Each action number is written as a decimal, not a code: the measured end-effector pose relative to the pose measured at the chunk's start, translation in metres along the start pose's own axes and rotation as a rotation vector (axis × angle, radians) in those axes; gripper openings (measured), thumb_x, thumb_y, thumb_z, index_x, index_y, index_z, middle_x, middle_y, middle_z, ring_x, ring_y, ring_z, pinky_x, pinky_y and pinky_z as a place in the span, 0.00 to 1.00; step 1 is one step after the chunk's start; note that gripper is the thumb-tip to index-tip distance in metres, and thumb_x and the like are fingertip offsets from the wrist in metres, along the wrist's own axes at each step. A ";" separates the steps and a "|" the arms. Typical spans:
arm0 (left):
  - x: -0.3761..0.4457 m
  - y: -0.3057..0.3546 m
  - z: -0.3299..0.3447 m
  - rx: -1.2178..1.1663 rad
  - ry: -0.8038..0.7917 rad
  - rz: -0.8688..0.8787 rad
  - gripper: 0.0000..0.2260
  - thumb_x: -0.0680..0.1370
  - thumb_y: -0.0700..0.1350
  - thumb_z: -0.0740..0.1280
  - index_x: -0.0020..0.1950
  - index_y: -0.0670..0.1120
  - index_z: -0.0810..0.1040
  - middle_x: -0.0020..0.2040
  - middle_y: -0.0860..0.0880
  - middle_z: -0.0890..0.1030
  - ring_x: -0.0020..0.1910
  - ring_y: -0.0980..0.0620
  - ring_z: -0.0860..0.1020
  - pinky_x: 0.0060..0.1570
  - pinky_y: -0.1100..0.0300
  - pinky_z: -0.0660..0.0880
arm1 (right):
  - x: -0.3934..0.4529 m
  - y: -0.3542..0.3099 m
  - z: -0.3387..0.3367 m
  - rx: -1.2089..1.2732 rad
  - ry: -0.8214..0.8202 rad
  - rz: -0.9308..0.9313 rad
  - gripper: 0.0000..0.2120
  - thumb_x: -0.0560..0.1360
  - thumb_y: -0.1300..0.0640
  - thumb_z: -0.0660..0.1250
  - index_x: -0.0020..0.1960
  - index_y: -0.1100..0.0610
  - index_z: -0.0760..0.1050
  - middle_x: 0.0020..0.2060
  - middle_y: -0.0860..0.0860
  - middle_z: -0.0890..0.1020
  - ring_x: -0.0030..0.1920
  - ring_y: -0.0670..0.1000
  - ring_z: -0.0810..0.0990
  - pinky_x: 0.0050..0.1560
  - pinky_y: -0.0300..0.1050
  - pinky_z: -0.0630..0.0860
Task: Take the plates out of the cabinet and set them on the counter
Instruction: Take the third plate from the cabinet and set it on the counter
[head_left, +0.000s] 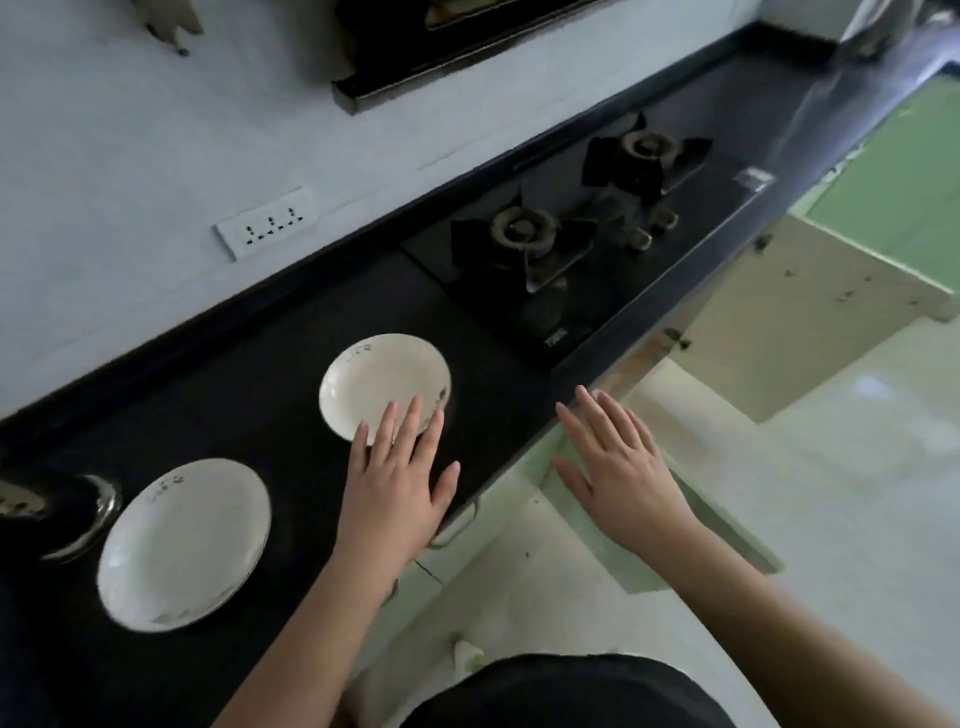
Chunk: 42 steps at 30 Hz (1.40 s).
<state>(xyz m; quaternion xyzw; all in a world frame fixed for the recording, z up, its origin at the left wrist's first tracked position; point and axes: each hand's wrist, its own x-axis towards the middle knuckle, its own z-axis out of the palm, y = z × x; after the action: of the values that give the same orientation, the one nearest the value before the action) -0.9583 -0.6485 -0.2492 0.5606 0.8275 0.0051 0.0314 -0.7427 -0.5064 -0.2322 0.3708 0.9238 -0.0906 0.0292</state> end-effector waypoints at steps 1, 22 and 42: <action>0.006 0.013 -0.003 0.004 0.005 0.041 0.31 0.81 0.62 0.41 0.80 0.50 0.56 0.80 0.46 0.57 0.79 0.45 0.53 0.76 0.42 0.50 | -0.012 0.011 0.000 0.013 0.012 0.044 0.34 0.78 0.34 0.36 0.79 0.48 0.50 0.79 0.51 0.51 0.78 0.55 0.45 0.77 0.57 0.49; 0.005 0.375 -0.002 -0.115 -0.095 0.598 0.30 0.76 0.69 0.31 0.76 0.62 0.35 0.81 0.53 0.47 0.79 0.51 0.49 0.76 0.43 0.47 | -0.287 0.226 0.003 0.160 0.167 0.703 0.31 0.78 0.35 0.34 0.77 0.44 0.33 0.77 0.44 0.38 0.76 0.46 0.35 0.74 0.46 0.32; 0.104 0.540 0.017 0.002 -0.106 0.929 0.31 0.76 0.66 0.29 0.76 0.57 0.32 0.79 0.53 0.35 0.74 0.53 0.27 0.69 0.49 0.23 | -0.284 0.362 0.002 0.083 0.152 1.015 0.29 0.76 0.34 0.28 0.73 0.43 0.26 0.75 0.44 0.34 0.74 0.44 0.30 0.72 0.49 0.27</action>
<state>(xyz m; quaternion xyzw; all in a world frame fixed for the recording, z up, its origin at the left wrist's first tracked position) -0.4952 -0.3515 -0.2475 0.8712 0.4862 -0.0107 0.0676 -0.2876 -0.4433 -0.2525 0.7788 0.6227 -0.0746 -0.0124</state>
